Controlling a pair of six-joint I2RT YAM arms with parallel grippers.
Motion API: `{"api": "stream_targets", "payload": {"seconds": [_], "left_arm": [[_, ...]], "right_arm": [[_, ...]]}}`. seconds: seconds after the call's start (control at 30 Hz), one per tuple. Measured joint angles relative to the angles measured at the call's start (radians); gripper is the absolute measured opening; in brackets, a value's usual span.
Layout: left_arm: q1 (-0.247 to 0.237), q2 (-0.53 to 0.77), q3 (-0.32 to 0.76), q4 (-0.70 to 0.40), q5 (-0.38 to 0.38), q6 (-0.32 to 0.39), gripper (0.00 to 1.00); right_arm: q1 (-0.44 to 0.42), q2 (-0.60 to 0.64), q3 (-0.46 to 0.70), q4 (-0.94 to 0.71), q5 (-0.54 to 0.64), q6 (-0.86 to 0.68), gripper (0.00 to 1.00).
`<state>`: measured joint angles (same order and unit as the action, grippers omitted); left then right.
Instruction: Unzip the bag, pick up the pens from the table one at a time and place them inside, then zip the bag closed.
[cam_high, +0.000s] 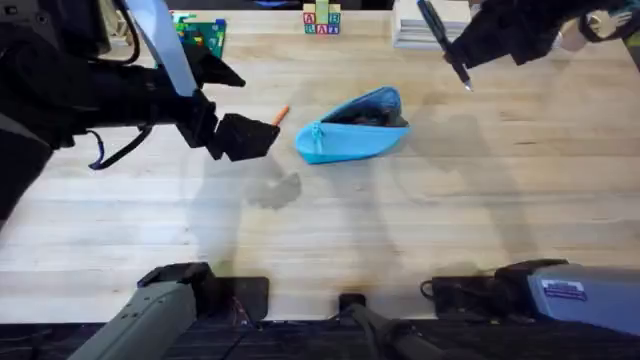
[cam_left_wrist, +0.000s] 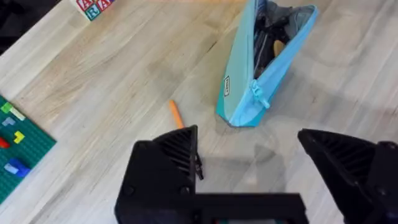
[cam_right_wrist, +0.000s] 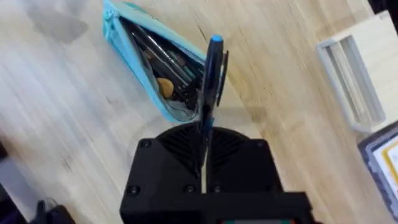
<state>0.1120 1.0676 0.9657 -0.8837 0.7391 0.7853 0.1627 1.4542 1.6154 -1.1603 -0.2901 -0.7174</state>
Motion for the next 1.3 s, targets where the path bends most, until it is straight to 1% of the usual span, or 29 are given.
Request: {"api": "stream_targets", "payload": {"seconds": [0.27,0.3,0.33,0.53,0.8,1.1,1.27,1.3], "left_arm": [[0.000,0.000,0.000,0.000,0.000,0.000,0.995],[0.000,0.000,0.000,0.000,0.000,0.000,0.995],[0.000,0.000,0.000,0.000,0.000,0.000,0.996],[0.000,0.000,0.000,0.000,0.000,0.000,0.995],[0.000,0.000,0.000,0.000,0.000,0.000,0.996],[0.000,0.000,0.000,0.000,0.000,0.000,0.995],[0.000,0.000,0.000,0.000,0.000,0.000,0.995],[0.000,0.000,0.000,0.000,0.000,0.000,0.995]], "right_arm": [[0.000,0.049,0.000,0.000,-0.058,-0.187,0.033],[0.000,0.056,0.000,0.000,-0.104,-0.269,0.034],[0.000,0.058,0.000,0.000,-0.125,-0.301,0.033],[0.000,0.071,0.000,0.002,-0.200,-0.440,0.033],[0.004,0.117,0.000,0.004,-0.224,-0.510,0.034],[0.045,0.142,0.000,0.019,-0.229,-0.555,0.034],[0.059,0.186,0.000,0.032,-0.231,-0.567,0.033],[0.063,0.224,0.000,0.038,-0.230,-0.570,0.034]]}}
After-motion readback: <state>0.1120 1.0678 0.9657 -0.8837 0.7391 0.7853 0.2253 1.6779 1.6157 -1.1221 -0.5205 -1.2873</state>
